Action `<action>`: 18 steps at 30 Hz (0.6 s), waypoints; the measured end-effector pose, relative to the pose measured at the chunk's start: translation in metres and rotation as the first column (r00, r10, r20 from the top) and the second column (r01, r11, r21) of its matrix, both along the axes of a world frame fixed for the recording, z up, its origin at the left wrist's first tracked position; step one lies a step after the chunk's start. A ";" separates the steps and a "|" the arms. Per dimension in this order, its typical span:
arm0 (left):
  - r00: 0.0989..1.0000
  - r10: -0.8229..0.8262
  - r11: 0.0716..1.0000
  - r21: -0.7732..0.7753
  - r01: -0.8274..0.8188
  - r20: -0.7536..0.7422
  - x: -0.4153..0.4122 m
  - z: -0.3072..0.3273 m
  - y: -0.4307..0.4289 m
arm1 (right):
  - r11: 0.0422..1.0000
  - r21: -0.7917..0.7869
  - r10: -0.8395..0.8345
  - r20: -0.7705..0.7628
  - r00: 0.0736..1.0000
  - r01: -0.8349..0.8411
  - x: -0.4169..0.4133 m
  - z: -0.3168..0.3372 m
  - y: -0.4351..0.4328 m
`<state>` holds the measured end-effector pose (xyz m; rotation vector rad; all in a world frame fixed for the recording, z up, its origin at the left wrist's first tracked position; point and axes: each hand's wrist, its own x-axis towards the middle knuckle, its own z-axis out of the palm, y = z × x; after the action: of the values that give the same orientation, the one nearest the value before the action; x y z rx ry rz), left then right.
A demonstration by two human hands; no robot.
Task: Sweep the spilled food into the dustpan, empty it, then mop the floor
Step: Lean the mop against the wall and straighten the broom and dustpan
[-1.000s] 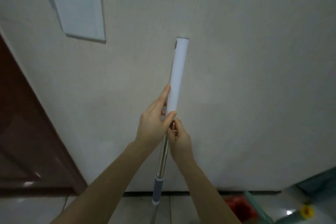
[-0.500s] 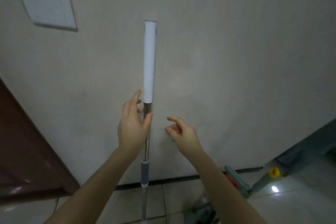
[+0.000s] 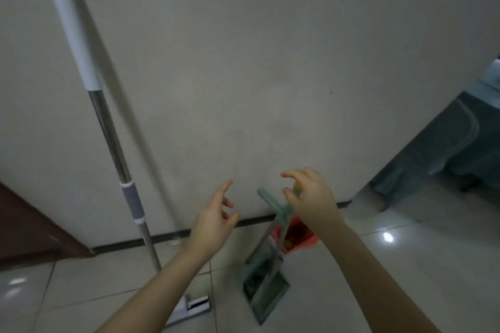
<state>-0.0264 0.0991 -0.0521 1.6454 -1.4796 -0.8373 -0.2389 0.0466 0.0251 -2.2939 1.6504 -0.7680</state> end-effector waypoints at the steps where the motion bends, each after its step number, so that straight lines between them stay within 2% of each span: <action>1: 1.000 -0.027 0.999 0.027 0.027 -0.007 -0.018 -0.005 0.002 | 1.000 0.013 -0.021 -0.010 1.000 0.021 -0.017 -0.004 -0.001; 5: 0.992 -0.119 0.987 0.108 0.123 -0.037 -0.072 -0.021 0.005 | 0.986 0.158 -0.034 -0.051 0.998 0.042 -0.057 -0.022 -0.007; 9: 0.979 -0.180 0.970 0.150 0.193 -0.096 -0.102 -0.028 -0.009 | 0.957 0.289 -0.024 0.019 1.000 0.018 -0.067 -0.029 -0.019; 14: 0.979 -0.157 0.966 0.187 0.180 -0.132 -0.122 -0.049 -0.044 | 0.943 0.333 -0.043 0.096 0.994 0.008 -0.057 -0.037 -0.036; 18: 0.983 -0.170 0.947 0.265 0.184 -0.075 -0.130 -0.078 -0.079 | 0.918 0.396 -0.064 0.133 0.989 0.006 -0.044 -0.044 -0.052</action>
<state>-0.1561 0.0199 -0.1298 1.6875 -1.5473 -1.2195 -0.2828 -0.0058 -0.0193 -1.8890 1.6122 -0.5308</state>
